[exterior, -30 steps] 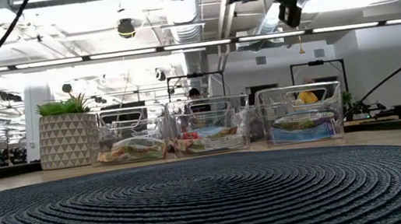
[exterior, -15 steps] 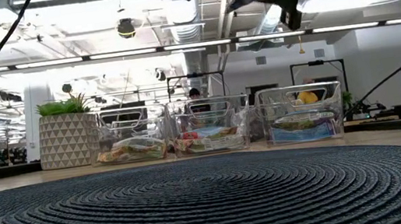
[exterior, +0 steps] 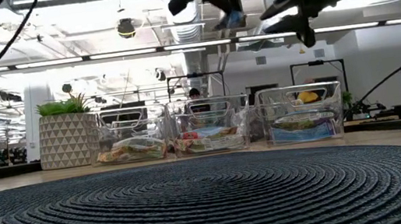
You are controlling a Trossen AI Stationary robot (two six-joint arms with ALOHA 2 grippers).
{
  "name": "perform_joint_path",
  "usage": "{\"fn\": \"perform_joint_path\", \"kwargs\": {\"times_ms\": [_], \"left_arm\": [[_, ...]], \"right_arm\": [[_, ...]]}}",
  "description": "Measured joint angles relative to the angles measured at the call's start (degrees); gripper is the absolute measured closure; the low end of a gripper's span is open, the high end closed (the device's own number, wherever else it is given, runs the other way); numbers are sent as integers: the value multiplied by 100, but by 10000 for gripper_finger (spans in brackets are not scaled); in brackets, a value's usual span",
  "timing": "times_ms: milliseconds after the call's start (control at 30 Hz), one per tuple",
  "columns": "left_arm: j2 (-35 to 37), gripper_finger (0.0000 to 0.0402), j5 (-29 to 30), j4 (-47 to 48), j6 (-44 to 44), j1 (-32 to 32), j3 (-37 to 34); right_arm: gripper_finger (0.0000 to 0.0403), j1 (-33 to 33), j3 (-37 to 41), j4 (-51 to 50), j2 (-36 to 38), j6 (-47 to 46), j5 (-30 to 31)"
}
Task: Pick and place Granola Bars by type
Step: Put the blue bar into the right transparent bin
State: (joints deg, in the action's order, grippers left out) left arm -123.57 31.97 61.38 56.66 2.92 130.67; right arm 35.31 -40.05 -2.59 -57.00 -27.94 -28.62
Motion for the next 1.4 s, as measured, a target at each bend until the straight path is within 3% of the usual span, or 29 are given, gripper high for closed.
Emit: {"fn": "perform_joint_path", "kwargs": {"times_ms": [500, 1000, 1400], "left_arm": [[-440, 401, -1871, -2219, -2661, -1168, -251], [-1052, 401, -3831, -2678, -4190, -1681, -251], [-1260, 401, -3869, -2402, -5358, -1683, -254]], "right_arm": [[276, 765, 0, -89, 549, -3, 9], [280, 795, -2, -215, 660, -210, 496], [280, 795, 0, -296, 612, -356, 636]]}}
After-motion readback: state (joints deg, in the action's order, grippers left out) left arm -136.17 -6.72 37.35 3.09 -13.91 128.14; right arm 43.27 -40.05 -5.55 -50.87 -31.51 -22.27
